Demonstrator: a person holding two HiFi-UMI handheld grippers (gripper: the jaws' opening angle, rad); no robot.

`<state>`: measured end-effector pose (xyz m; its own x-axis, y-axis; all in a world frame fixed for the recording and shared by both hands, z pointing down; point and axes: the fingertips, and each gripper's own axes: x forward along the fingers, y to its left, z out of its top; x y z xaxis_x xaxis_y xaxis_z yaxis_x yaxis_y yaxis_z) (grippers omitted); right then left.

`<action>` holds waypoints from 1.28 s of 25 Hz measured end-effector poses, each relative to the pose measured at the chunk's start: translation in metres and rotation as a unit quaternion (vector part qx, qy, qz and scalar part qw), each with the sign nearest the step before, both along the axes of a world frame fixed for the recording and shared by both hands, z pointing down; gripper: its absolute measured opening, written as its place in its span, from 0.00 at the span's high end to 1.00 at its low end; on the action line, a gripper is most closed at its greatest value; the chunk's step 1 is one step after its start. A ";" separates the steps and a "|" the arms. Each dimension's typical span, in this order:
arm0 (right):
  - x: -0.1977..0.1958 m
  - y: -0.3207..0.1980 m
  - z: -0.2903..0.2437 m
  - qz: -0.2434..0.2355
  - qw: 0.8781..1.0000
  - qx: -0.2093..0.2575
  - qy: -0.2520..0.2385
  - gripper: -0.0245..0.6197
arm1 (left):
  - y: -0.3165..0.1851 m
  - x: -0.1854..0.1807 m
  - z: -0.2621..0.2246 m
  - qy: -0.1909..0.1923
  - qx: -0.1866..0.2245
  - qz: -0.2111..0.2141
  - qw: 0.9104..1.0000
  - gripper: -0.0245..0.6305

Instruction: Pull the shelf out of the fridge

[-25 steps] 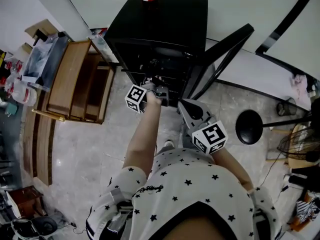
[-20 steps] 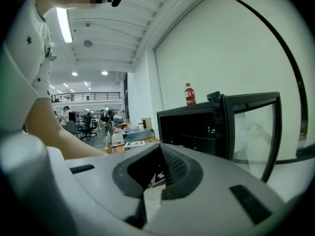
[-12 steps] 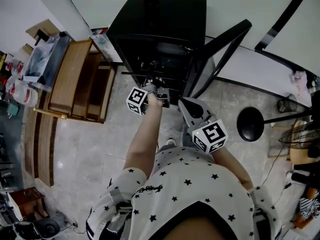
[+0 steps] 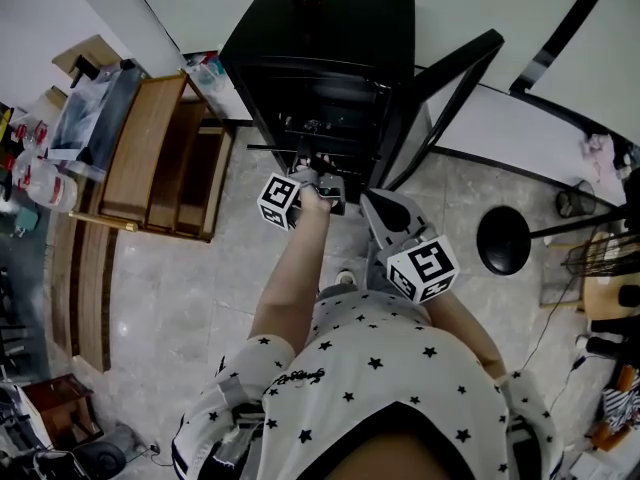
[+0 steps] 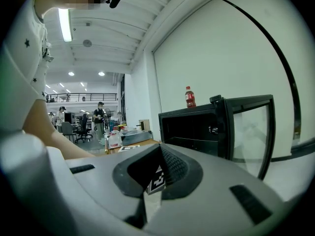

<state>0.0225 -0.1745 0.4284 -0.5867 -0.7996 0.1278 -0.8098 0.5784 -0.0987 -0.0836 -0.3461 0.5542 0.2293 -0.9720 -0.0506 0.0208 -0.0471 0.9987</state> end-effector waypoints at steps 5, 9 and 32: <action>-0.001 0.006 0.000 0.005 1.000 0.002 0.002 0.97 | 0.004 0.000 -0.001 0.001 -0.002 0.004 1.000 0.93; 0.000 0.008 -0.002 0.008 1.000 0.005 0.001 0.97 | 0.007 0.000 -0.001 0.002 -0.003 0.005 1.000 0.93; -0.001 0.007 -0.001 0.006 1.000 0.003 -0.001 0.97 | 0.008 0.000 -0.002 0.002 -0.004 0.008 1.000 0.93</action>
